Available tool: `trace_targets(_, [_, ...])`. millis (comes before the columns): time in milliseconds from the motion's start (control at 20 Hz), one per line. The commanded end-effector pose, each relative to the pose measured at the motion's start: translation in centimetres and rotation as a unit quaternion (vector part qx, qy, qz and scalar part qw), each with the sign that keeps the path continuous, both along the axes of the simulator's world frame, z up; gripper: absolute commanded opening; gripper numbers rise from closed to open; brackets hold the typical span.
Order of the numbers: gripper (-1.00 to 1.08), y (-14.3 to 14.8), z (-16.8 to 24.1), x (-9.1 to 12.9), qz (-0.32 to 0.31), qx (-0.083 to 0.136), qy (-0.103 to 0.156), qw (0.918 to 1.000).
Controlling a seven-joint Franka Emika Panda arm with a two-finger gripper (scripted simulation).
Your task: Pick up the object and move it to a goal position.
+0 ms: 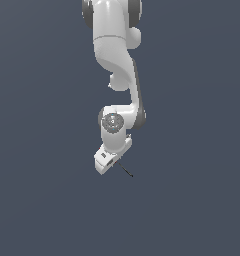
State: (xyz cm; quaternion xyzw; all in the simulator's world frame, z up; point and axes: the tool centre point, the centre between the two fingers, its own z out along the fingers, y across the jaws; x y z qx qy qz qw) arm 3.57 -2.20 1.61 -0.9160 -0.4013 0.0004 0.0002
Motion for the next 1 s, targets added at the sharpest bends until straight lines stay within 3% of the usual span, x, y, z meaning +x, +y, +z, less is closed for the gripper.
trace_targets(0, [-1.00,-0.6,0.1,1.3,0.000,0.000,0.000,1.0000])
trace_targets(950, [-1.00,-4.0,0.3,9.5,0.000,0.000,0.000,1.0000])
